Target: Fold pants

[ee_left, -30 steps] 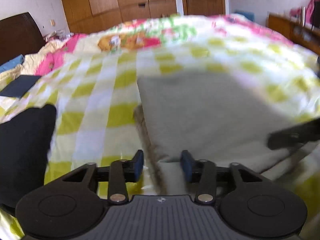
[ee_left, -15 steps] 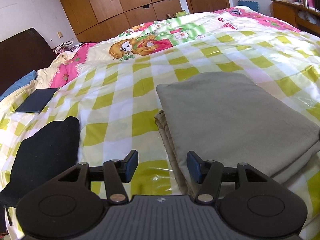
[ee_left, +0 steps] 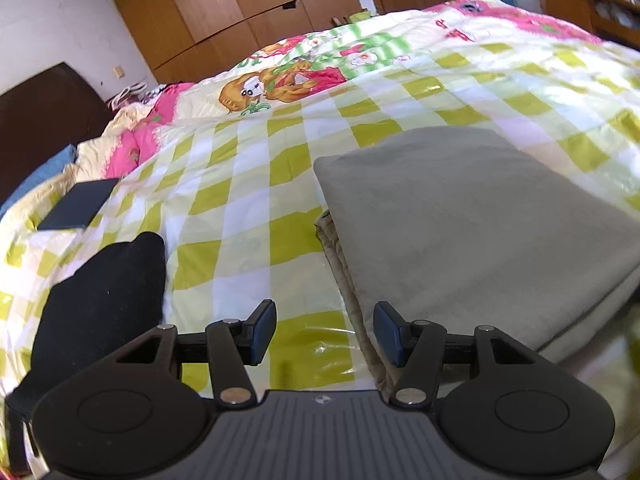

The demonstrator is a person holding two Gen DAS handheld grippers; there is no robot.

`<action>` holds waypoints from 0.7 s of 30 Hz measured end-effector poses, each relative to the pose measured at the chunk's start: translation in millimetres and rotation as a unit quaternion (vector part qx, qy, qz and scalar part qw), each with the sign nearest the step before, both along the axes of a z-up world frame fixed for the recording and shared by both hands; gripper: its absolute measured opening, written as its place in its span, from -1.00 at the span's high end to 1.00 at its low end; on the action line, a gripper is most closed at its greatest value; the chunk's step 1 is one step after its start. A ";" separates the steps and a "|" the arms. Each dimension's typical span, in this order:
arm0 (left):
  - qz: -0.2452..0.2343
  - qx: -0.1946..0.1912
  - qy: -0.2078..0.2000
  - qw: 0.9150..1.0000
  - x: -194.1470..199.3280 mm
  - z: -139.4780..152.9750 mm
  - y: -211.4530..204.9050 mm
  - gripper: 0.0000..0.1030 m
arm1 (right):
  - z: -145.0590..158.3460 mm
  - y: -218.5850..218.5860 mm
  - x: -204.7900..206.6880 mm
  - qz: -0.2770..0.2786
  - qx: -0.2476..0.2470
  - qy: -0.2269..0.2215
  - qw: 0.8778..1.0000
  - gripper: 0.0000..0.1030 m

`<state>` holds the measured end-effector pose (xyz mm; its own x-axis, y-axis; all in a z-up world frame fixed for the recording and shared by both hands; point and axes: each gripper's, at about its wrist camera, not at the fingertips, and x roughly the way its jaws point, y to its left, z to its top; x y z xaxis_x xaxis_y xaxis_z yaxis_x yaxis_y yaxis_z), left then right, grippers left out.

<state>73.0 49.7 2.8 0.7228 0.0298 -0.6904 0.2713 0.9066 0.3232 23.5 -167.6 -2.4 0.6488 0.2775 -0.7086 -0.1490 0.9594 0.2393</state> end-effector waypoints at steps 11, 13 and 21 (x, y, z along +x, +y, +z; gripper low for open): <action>0.024 0.002 0.025 0.999 3.5 -24.5 16.5 -0.33 | -0.3 -51.5 -21.5 -0.116 0.010 0.026 0.993 -0.29; 0.029 -0.031 0.021 0.999 -2.7 -21.0 25.7 -0.32 | 7.2 -51.0 -28.3 -0.109 0.009 0.019 0.994 -0.33; 0.012 -0.093 -0.030 0.995 -19.3 22.9 30.7 -0.32 | 46.1 -47.3 -42.1 -0.063 0.008 -0.008 0.998 -0.35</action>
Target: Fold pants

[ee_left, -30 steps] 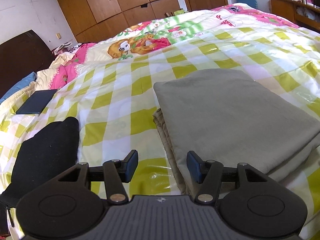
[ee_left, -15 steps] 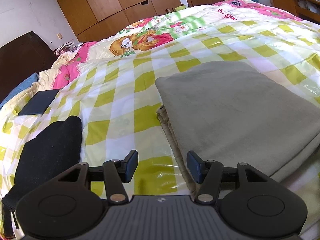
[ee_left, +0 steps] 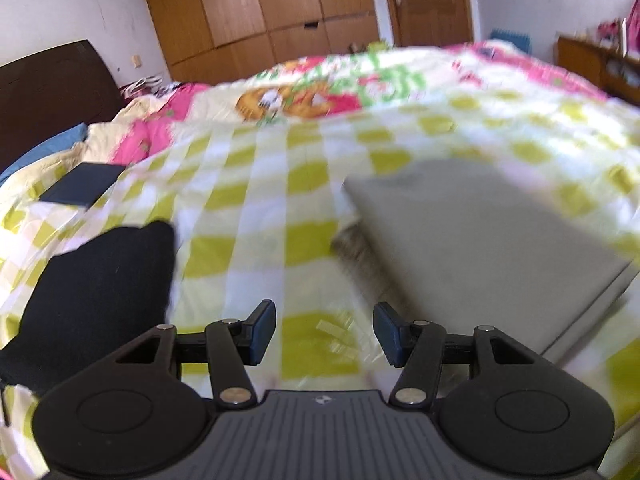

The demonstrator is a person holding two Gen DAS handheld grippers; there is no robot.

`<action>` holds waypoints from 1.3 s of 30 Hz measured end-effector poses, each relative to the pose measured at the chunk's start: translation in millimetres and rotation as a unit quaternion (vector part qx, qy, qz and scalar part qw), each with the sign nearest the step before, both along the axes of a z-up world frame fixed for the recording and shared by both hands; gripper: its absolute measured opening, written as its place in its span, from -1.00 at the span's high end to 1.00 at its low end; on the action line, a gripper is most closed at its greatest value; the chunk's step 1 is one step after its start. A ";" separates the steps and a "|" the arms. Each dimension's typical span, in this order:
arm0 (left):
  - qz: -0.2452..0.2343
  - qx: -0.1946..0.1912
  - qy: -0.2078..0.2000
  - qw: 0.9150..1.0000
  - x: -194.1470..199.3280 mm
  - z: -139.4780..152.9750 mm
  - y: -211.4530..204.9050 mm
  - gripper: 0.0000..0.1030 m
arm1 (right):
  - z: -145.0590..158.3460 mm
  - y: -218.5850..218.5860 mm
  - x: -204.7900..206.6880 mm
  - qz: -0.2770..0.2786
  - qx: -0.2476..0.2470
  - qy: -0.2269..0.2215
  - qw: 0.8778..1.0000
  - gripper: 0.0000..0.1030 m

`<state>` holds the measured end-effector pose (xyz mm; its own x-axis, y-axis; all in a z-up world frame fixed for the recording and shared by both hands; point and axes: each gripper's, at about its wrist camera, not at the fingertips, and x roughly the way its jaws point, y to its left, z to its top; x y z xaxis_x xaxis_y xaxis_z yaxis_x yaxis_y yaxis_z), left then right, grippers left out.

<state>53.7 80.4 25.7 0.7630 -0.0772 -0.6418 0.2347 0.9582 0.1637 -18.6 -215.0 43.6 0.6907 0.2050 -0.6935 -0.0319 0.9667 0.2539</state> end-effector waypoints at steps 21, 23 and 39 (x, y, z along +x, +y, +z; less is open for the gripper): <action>0.039 -0.088 0.084 0.992 52.0 -24.5 24.7 -0.37 | -58.9 -7.6 140.9 0.088 0.142 0.046 0.985 -0.41; 0.040 -0.120 0.089 0.988 49.1 -18.9 28.5 -0.38 | -65.4 -10.5 148.5 0.090 0.153 0.053 0.983 -0.41; 0.005 -0.170 0.121 0.978 55.3 -15.3 4.0 -0.48 | -80.6 -19.8 157.1 0.118 0.224 0.060 0.965 -0.44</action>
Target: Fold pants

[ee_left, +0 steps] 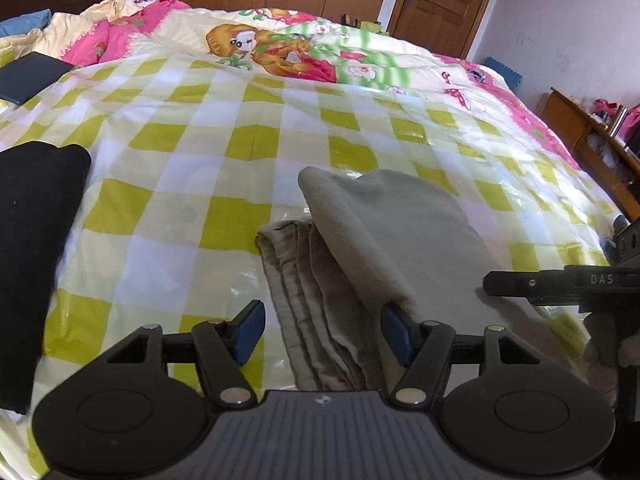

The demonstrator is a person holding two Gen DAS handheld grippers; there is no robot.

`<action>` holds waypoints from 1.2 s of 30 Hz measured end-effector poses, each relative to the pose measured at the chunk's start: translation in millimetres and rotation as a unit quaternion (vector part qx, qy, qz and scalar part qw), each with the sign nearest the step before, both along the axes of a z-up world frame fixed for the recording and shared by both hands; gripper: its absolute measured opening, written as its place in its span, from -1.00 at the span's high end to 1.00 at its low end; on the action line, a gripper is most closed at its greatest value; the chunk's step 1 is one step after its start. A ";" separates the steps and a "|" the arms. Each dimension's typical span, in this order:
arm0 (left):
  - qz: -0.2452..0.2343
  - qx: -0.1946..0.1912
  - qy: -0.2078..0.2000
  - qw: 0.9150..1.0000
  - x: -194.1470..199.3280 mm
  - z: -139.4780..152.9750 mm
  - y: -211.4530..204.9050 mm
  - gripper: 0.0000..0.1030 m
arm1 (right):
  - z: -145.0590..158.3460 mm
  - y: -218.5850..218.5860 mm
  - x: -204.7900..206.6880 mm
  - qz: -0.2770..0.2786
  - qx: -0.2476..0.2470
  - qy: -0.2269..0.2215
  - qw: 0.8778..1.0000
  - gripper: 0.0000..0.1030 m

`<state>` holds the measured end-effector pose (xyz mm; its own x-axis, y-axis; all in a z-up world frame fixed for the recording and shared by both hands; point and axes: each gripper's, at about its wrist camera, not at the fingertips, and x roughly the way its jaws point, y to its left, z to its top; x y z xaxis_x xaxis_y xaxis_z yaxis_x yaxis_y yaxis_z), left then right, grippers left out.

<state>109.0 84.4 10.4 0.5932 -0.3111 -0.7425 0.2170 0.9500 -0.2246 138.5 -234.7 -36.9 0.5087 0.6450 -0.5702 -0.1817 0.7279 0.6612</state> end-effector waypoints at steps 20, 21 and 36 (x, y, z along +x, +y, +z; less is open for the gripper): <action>-0.002 0.021 0.030 0.999 17.1 -29.6 -22.9 -0.64 | -4.4 5.8 8.8 0.024 0.014 0.002 1.000 -0.45; -0.004 0.021 0.026 0.999 19.0 -29.3 -24.5 -0.48 | -5.2 7.0 10.5 0.025 0.016 0.005 1.000 -0.43; -0.079 0.049 -0.038 0.995 105.2 -30.3 -92.3 -0.14 | 6.7 -34.9 80.0 -0.041 -0.065 0.002 0.997 0.39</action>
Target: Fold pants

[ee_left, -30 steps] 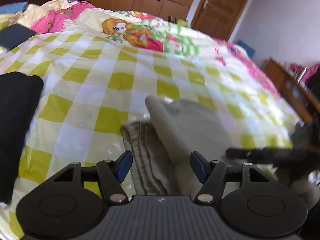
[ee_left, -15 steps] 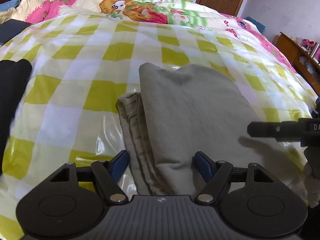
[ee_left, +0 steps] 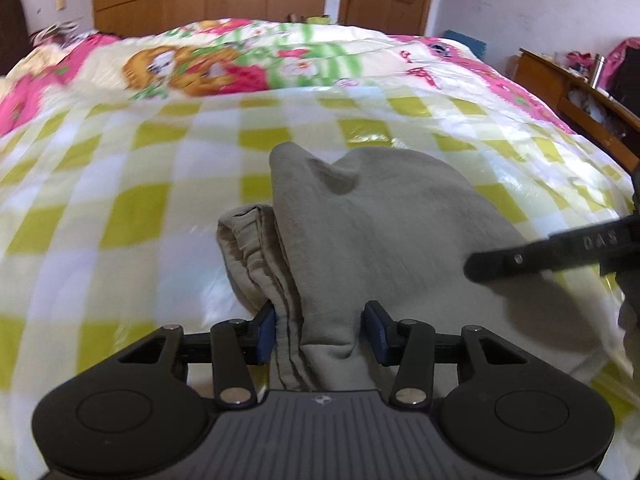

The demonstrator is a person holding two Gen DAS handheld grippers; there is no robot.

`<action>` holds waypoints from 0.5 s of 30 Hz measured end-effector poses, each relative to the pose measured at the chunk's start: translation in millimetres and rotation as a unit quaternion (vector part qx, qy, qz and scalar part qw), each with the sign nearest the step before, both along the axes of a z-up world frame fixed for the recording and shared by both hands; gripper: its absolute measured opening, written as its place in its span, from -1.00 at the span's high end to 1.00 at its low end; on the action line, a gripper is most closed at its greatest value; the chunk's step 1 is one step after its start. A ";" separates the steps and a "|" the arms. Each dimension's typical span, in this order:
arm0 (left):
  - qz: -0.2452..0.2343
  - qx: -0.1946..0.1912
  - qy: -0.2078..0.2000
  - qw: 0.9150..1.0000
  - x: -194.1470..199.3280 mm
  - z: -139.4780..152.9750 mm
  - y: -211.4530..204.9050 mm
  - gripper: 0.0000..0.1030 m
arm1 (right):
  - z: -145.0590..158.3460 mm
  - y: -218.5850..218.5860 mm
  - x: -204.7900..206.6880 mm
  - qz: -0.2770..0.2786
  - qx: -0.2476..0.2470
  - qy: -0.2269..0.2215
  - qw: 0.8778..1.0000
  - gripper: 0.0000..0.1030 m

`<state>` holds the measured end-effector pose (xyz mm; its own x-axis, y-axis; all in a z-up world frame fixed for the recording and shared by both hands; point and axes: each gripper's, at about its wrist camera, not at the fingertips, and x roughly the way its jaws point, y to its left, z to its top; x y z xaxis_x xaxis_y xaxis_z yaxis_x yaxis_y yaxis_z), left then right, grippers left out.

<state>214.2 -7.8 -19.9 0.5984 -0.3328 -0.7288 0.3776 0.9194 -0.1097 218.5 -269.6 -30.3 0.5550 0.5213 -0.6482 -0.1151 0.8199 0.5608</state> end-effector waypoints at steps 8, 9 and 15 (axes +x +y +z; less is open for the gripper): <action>0.020 0.023 -0.018 0.999 -10.7 2.1 0.2 -0.28 | 21.9 8.2 -30.5 -0.022 -0.096 -0.017 0.995 0.02; 0.020 0.031 -0.023 0.999 -17.1 3.5 0.6 -0.28 | 23.9 7.9 -37.7 -0.024 -0.104 -0.018 0.994 0.01; 0.023 0.069 -0.038 0.997 -47.5 13.2 1.6 -0.29 | 37.0 14.9 -75.3 -0.031 -0.146 -0.027 0.988 -0.06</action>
<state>166.8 -6.3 -6.7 0.6651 -0.2044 -0.7182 0.3379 0.9401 0.0455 143.2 -254.8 6.7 0.6179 0.2803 -0.7346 -0.0831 0.9523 0.2935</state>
